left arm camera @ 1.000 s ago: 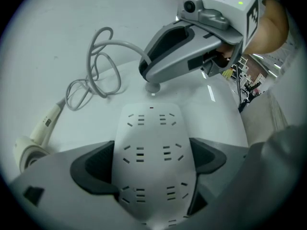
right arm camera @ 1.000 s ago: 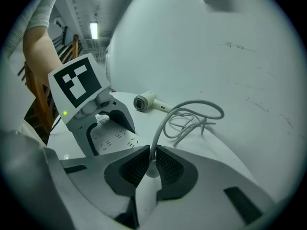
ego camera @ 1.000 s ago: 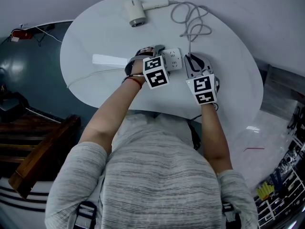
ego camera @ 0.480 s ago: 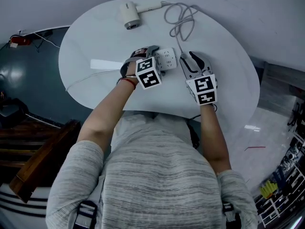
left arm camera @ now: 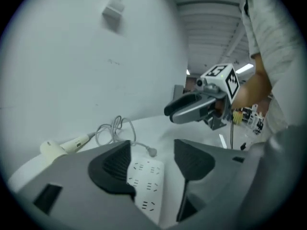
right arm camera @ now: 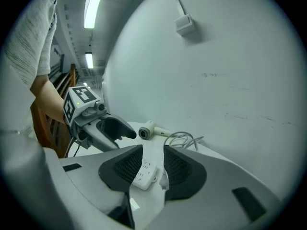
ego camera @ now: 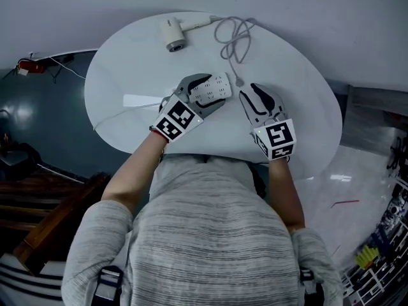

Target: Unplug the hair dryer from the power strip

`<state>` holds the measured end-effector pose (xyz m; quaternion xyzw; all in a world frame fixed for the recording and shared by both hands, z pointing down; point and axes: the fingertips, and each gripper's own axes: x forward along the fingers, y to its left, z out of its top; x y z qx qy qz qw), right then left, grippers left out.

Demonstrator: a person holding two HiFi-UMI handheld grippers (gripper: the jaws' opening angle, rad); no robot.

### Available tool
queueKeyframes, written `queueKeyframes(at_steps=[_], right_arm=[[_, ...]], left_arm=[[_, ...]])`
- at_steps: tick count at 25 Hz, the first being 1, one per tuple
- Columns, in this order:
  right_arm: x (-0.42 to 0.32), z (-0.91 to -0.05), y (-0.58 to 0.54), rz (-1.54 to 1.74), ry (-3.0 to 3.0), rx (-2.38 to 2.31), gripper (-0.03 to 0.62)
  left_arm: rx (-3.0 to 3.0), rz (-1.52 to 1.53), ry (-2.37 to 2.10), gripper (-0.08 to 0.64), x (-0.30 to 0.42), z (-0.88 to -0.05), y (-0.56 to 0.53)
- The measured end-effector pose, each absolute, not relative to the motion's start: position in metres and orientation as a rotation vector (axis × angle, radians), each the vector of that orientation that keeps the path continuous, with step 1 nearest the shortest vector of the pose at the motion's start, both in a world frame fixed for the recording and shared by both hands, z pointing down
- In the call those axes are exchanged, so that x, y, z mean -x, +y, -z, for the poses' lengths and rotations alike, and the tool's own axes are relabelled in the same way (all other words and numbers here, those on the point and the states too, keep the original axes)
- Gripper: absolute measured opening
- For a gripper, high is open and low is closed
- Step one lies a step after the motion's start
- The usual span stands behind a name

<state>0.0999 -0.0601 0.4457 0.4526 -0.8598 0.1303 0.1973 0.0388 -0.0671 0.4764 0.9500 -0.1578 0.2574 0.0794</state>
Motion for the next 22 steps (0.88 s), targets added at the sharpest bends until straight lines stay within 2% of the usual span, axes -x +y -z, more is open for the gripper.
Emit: queueKeyframes(at_steps=[2, 3, 5, 7, 17, 22], right_arm=[[-0.094, -0.431, -0.053, -0.335, -2.461, -1.263, 0.149], [-0.091, -0.424, -0.049, -0.32, -2.486, -1.262, 0.149], [-0.084, -0.413, -0.042, -0.29, -2.525, -1.263, 0.147], [-0.077, -0.406, -0.035, -0.271, -2.55, -1.268, 0.127], [-0.059, -0.386, -0.002, -0.283, -2.606, -1.275, 0.031], [-0.058, -0.388, 0.007, -0.331, -2.583, -1.268, 0.025]], left_arm=[[-2.837, -0.65, -0.505, 0.147, -0.033, -0.453, -0.061], [-2.837, -0.604, -0.519, 0.084, -0.03, -0.444, -0.058], [-2.831, -0.529, -0.535, 0.025, -0.023, -0.429, -0.052], [-2.825, -0.472, -0.543, 0.008, -0.018, -0.417, -0.045], [-2.803, -0.362, -0.482, 0.006, -0.008, -0.394, -0.01], [-2.799, -0.366, -0.469, 0.006, -0.008, -0.394, -0.002]])
